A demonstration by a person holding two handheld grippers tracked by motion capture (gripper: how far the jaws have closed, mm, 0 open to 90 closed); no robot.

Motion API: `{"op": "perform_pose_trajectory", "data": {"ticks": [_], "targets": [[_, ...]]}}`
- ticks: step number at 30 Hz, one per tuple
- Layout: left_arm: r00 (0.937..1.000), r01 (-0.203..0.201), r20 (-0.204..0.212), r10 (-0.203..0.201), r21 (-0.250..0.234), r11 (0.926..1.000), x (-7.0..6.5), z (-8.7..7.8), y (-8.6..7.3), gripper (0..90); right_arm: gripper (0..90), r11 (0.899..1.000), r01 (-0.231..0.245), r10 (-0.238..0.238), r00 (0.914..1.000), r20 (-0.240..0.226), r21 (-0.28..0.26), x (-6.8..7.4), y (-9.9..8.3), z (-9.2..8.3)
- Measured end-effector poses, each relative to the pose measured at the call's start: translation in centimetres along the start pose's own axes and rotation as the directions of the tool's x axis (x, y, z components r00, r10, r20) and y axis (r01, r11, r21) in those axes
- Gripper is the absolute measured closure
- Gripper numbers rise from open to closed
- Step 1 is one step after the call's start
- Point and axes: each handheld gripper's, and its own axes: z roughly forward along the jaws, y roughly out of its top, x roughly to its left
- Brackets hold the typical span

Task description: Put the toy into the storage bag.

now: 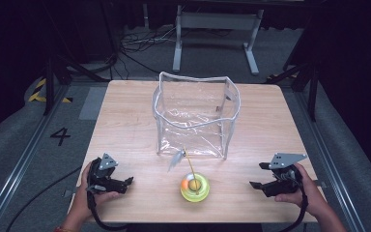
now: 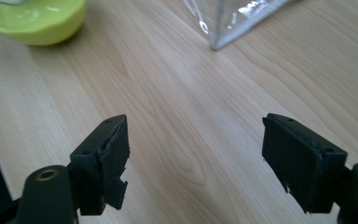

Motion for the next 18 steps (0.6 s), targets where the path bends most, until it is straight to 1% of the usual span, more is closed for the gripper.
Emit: {"op": "perform_pose_trajectory", "data": {"ticks": [5, 6, 9, 10, 12, 14, 18], "targets": [[1.0, 0.0, 0.0, 0.0, 0.0, 1.0, 0.0, 0.0, 0.0, 0.5, 24.2, 0.999, 0.046, -0.045, 0.9984, -0.033, 0.014, 1.2, 1.9, 0.4], [1.0, 0.0, 0.0, 0.0, 0.0, 1.0, 0.0, 0.0, 0.0, 0.5, 24.2, 0.999, 0.046, -0.045, 0.9984, -0.033, 0.014, 1.2, 1.9, 0.4], [1.0, 0.0, 0.0, 0.0, 0.0, 1.0, 0.0, 0.0, 0.0, 0.5, 24.4, 0.997, 0.075, -0.073, 0.9961, -0.049, 0.023, 1.8, 3.0, 0.6], [1.0, 0.0, 0.0, 0.0, 0.0, 1.0, 0.0, 0.0, 0.0, 0.5, 24.8, 0.996, 0.09, -0.088, 0.9944, -0.058, 0.027, 2.2, 3.7, 0.6], [1.0, 0.0, 0.0, 0.0, 0.0, 1.0, 0.0, 0.0, 0.0, 0.5, 25.0, 0.993, 0.11, -0.108, 0.9918, -0.069, 0.031, 2.5, 4.2, 0.7], [1.0, 0.0, 0.0, 0.0, 0.0, 1.0, 0.0, 0.0, 0.0, 0.5, 25.2, 0.993, 0.117, -0.114, 0.9909, -0.072, 0.037, 2.7, 4.6, 0.7], [1.0, 0.0, 0.0, 0.0, 0.0, 1.0, 0.0, 0.0, 0.0, 0.5, 25.6, 0.987, 0.156, -0.152, 0.9835, -0.098, 0.039, 3.5, 6.0, 0.6]]}}
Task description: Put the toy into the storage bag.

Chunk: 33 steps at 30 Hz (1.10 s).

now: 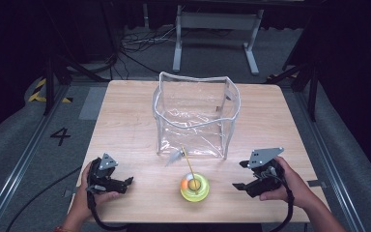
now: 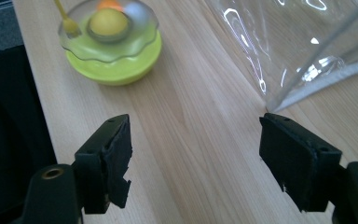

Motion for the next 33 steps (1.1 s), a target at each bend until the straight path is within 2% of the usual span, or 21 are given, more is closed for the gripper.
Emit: {"op": "perform_pose_trajectory", "data": {"ticks": [4, 7, 9, 12, 16, 17, 19, 20, 24, 25, 27, 30, 33], "targets": [[1.0, 0.0, 0.0, 0.0, 0.0, 1.0, 0.0, 0.0, 0.0, 0.5, 26.3, 0.999, 0.037, -0.037, 0.9991, -0.023, 0.018, 0.5, 1.4, -0.1], [1.0, 0.0, 0.0, 0.0, 0.0, 1.0, 0.0, 0.0, 0.0, 0.5, 26.4, 0.995, 0.086, -0.084, 0.9954, -0.048, 0.044, 1.2, 3.1, 0.0], [1.0, 0.0, 0.0, 0.0, 0.0, 1.0, 0.0, 0.0, 0.0, 0.5, 26.5, 0.994, 0.099, -0.096, 0.9938, -0.055, 0.05, 1.4, 3.4, 0.1], [1.0, 0.0, 0.0, 0.0, 0.0, 1.0, 0.0, 0.0, 0.0, 0.5, 26.6, 0.988, 0.141, -0.136, 0.9868, -0.088, 0.065, 2.2, 5.0, 0.4], [1.0, 0.0, 0.0, 0.0, 0.0, 1.0, 0.0, 0.0, 0.0, 0.5, 26.8, 0.982, 0.175, -0.168, 0.981, -0.097, 0.069, 2.8, 6.2, 0.5], [1.0, 0.0, 0.0, 0.0, 0.0, 1.0, 0.0, 0.0, 0.0, 0.5, 27.2, 0.978, 0.197, -0.189, 0.9762, -0.107, 0.074, 3.3, 7.1, 0.5], [1.0, 0.0, 0.0, 0.0, 0.0, 1.0, 0.0, 0.0, 0.0, 0.5, 27.2, 0.975, 0.208, -0.199, 0.9739, -0.109, 0.079, 3.4, 7.4, 0.6], [1.0, 0.0, 0.0, 0.0, 0.0, 1.0, 0.0, 0.0, 0.0, 0.5, 28.4, 0.971, 0.223, -0.212, 0.9697, -0.122, 0.083, 3.7, 8.2, 0.7], [1.0, 0.0, 0.0, 0.0, 0.0, 1.0, 0.0, 0.0, 0.0, 0.5, 29.7, 0.968, 0.238, -0.227, 0.9651, -0.132, 0.075, 4.1, 9.1, 1.0], [1.0, 0.0, 0.0, 0.0, 0.0, 1.0, 0.0, 0.0, 0.0, 0.5, 30.9, 0.963, 0.257, -0.245, 0.9598, -0.137, 0.079, 4.4, 9.9, 1.4], [1.0, 0.0, 0.0, 0.0, 0.0, 1.0, 0.0, 0.0, 0.0, 0.5, 32.7, 0.961, 0.265, -0.25, 0.955, -0.159, 0.082, 4.6, 10.5, 1.7], [1.0, 0.0, 0.0, 0.0, 0.0, 1.0, 0.0, 0.0, 0.0, 0.5, 33.6, 0.956, 0.279, -0.264, 0.9522, -0.154, 0.089, 4.8, 11.1, 1.9], [1.0, 0.0, 0.0, 0.0, 0.0, 1.0, 0.0, 0.0, 0.0, 0.5, 38.7, 0.947, 0.305, -0.287, 0.9439, -0.163, 0.097, 5.2, 12.5, 2.2]]}}
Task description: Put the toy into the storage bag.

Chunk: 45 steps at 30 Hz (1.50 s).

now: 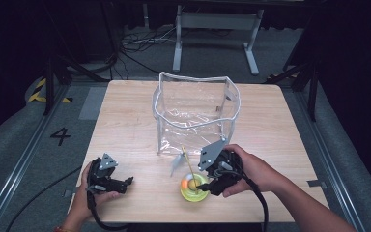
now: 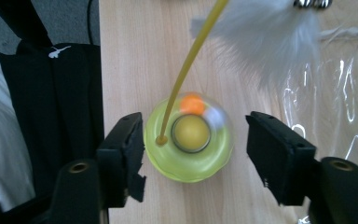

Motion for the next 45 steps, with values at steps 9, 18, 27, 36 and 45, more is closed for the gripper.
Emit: {"op": "perform_pose_trajectory", "data": {"ticks": [9, 18, 27, 36, 45], "targets": [[1.0, 0.0, 0.0, 0.0, 0.001, 1.0, 0.0, 0.0, 0.0, 0.5, 59.2, 1.0, 0.012, -0.011, 0.9991, -0.04, 0.024, -0.5, 1.7, 0.4], [1.0, 0.0, 0.0, 0.0, 0.001, 1.0, 0.0, 0.0, 0.0, 0.5, 88.8, 1.0, 0.016, -0.015, 0.9981, -0.06, 0.024, -0.3, 1.5, 0.4], [1.0, 0.001, 0.0, -0.001, 0.001, 1.0, 0.0, 0.0, 0.0, 0.5, 88.9, 1.0, -0.01, 0.009, 0.9996, -0.026, -0.01, -0.6, -0.3, -2.7], [1.0, 0.001, 0.0, -0.001, 0.0, 1.0, 0.0, 0.0, 0.0, 0.5, 88.9, 0.997, -0.076, 0.076, 0.996, 0.047, -0.006, -1.1, -3.4, -6.2], [1.0, 0.0, 0.001, 0.0, 0.001, 1.0, 0.0, 0.0, 0.0, 0.5, 89.0, 0.986, -0.167, 0.163, 0.979, 0.122, 0.025, -2.0, -7.3, -9.9]]}}
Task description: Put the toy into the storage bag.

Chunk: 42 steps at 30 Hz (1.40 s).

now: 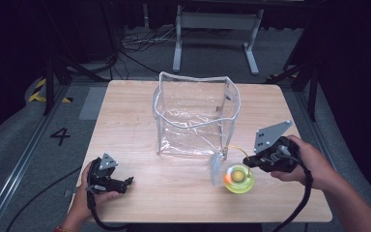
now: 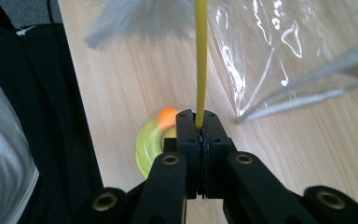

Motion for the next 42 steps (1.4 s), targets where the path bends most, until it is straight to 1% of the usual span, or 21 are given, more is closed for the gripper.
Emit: {"op": "perform_pose_trajectory", "data": {"ticks": [4, 6, 7, 8, 10, 14, 19, 22, 27, 29, 31, 33, 34, 37, 39, 40, 42], "targets": [[1.0, 0.0, 0.0, 0.0, 0.0, 1.0, 0.0, 0.0, 0.0, 0.5, 89.0, 0.999, -0.024, 0.023, 0.9992, 0.031, 0.029, -1.2, -1.1, -1.4], [1.0, 0.0, 0.0, 0.0, 0.0, 1.0, 0.0, 0.0, 0.0, 0.5, 89.0, 0.997, -0.035, 0.033, 0.9984, 0.047, 0.062, -1.8, -1.6, -2.2], [1.0, 0.0, 0.0, 0.0, 0.0, 1.0, 0.0, 0.0, 0.0, 0.5, 89.0, 0.997, -0.048, 0.045, 0.9974, 0.056, 0.063, -2.1, -1.8, -2.6], [1.0, 0.0, 0.0, 0.0, 0.0, 1.0, 0.0, 0.0, 0.0, 0.5, 89.0, 0.997, -0.048, 0.045, 0.9974, 0.056, 0.063, -2.1, -1.8, -2.6], [1.0, -0.001, 0.0, 0.001, 0.0, 1.0, 0.0, 0.0, 0.0, 0.5, 88.9, 0.995, -0.073, 0.068, 0.9949, 0.074, 0.062, -2.8, -2.0, -3.4], [1.0, 0.0, 0.0, 0.0, 0.0, 1.0, 0.0, 0.0, 0.0, 0.5, 88.9, 0.994, -0.097, 0.092, 0.9901, 0.106, 0.048, -3.9, -2.1, -4.5], [1.0, 0.0, 0.0, 0.0, 0.0, 1.0, 0.0, 0.0, 0.0, 0.5, 89.0, 0.991, -0.127, 0.122, 0.9838, 0.131, 0.03, -5.3, -2.1, -5.0], [1.0, 0.0, 0.0, 0.0, 0.0, 1.0, 0.0, 0.0, 0.0, 0.5, 89.0, 0.99, -0.136, 0.132, 0.9814, 0.14, 0.025, -6.0, -1.9, -5.3], [1.0, 0.005, -0.004, -0.005, -0.003, 1.0, -0.1, 0.0, 0.0, 0.5, 89.0, 0.987, -0.159, 0.153, 0.9743, 0.165, 0.024, -7.1, -1.7, -5.6], [1.0, 0.006, -0.004, -0.006, -0.003, 1.0, -0.1, 0.0, 0.0, 0.5, 89.0, 0.986, -0.167, 0.161, 0.9722, 0.17, 0.02, -7.6, -1.7, -5.7], [1.0, 0.006, -0.004, -0.006, -0.003, 1.0, -0.1, 0.0, 0.0, 0.5, 89.0, 0.983, -0.185, 0.181, 0.9691, 0.168, 0.01, -8.1, -1.7, -5.8], [1.0, 0.006, -0.005, -0.006, -0.003, 1.0, -0.1, 0.0, 0.0, 0.5, 89.0, 0.982, -0.188, 0.181, 0.9676, 0.176, 0.02, -8.4, -1.6, -5.9], [1.0, 0.006, -0.005, -0.006, -0.003, 1.0, -0.1, 0.0, 0.0, 0.5, 89.0, 0.981, -0.194, 0.189, 0.9668, 0.172, 0.013, -8.7, -1.4, -6.0], [1.0, 0.006, -0.005, -0.006, -0.003, 1.0, -0.1, 0.0, 0.0, 0.5, 89.0, 0.98, -0.196, 0.191, 0.9633, 0.189, 0.012, -9.2, -1.0, -6.6], [1.0, 0.006, -0.005, -0.006, -0.003, 1.0, -0.1, 0.0, 0.0, 0.5, 89.0, 0.981, -0.194, 0.189, 0.9632, 0.191, 0.011, -9.4, -0.9, -6.7], [1.0, 0.006, -0.006, -0.006, -0.003, 1.0, -0.1, 0.0, 0.0, 0.5, 89.0, 0.98, -0.199, 0.191, 0.9604, 0.202, 0.017, -9.7, -0.7, -7.1], [1.0, 0.006, -0.005, -0.006, -0.002, 1.0, -0.1, 0.0, 0.0, 0.5, 89.0, 0.98, -0.198, 0.191, 0.9589, 0.21, 0.015, -10.1, -0.4, -7.6]]}}
